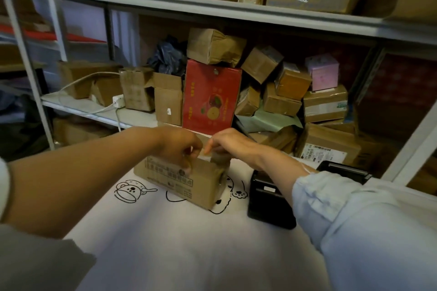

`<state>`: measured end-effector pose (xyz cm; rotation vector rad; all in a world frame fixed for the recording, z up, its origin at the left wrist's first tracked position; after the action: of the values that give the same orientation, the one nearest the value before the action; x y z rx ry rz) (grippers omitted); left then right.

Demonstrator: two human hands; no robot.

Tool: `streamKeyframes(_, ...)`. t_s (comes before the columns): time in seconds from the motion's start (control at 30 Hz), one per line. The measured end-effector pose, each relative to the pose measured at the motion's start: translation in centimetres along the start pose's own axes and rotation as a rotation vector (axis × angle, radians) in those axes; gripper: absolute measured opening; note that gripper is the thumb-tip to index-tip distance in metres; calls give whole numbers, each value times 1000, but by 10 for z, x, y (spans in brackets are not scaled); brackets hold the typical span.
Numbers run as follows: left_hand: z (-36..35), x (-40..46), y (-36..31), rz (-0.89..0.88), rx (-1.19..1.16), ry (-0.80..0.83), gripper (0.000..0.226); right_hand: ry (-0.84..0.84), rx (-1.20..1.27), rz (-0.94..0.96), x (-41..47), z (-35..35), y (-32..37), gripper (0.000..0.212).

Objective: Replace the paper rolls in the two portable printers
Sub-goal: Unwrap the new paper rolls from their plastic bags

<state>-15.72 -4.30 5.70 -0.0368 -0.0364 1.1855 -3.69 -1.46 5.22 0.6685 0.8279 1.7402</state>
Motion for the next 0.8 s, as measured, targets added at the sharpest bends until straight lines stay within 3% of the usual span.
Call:
streamKeyframes(0.17, -25, -7, -4, -3, -12, 13, 27, 8, -78, 30, -4, -11, -20, 27)
streamKeyframes(0.27, -32, -10, -2, -14, -58, -36, 11, 16, -108, 36, -2, -17, -35, 28)
streamKeyframes(0.37, -48, -14, 2, -3, 19, 17, 43, 20, -91, 33, 0, -17, -34, 43)
streamKeyframes(0.47, -65, -23, 1, -17, 30, -15, 86, -4, -152, 31, 7, -17, -31, 35)
streamKeyframes(0.53, -58, -31, 2, 63, -327, -43, 72, -4, -281, 65, 13, -21, -29, 30)
streamKeyframes(0.6, -49, -33, 11, 92, -531, -45, 52, 25, -462, 85, 17, -27, -25, 39)
streamKeyframes(0.7, -35, -29, 33, 61, -379, -97, 44, 46, -741, 152, 17, -38, -16, 34)
streamKeyframes(0.8, -38, -25, 47, 62, -255, -69, 36, 39, -861, 170, 16, -53, -12, 43)
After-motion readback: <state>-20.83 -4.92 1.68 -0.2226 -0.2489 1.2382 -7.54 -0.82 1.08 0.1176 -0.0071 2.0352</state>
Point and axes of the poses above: each hand's wrist, its own x-axis towards the middle knuckle, its own z-axis out of the back of the hand, y = z × x, the point moved 5 cm from there along x, towards the middle knuckle, and after that the axes turned 12 degrees about -y, right-handed, at the moved point
